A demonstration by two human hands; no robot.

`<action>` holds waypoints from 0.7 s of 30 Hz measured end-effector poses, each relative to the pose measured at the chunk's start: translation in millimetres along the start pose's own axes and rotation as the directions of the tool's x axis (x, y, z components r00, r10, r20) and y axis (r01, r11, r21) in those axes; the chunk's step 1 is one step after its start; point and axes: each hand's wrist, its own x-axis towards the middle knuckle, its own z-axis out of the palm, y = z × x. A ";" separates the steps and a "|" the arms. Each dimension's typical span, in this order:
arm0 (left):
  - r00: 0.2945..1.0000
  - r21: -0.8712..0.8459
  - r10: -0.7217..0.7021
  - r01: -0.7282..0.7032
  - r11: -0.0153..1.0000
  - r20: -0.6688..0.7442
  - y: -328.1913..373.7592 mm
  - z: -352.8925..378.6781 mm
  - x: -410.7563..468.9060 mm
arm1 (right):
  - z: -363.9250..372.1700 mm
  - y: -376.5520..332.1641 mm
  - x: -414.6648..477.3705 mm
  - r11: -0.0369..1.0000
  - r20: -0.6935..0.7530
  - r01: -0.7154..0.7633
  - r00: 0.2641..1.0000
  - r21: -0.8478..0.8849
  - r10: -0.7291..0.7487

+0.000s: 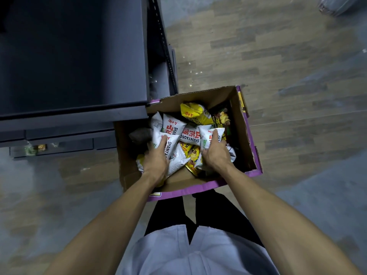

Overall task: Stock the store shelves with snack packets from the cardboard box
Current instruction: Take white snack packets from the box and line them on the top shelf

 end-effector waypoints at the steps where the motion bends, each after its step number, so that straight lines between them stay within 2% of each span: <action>1: 1.000 -0.017 0.007 -0.007 1.000 -0.001 1.5 -1.8 0.0 | -4.0 0.1 -3.4 1.000 0.002 0.006 1.000 0.023 -0.006; 12: 0.986 -0.053 0.097 -0.105 0.993 -0.136 5.9 -50.4 -28.1 | -48.6 -10.7 -50.0 0.962 -0.112 0.250 0.965 0.109 -0.238; 21: 0.923 -0.118 0.226 -0.273 0.955 -0.311 8.9 -76.9 -67.6 | -63.9 -12.7 -92.4 0.934 -0.264 0.325 0.923 0.151 -0.278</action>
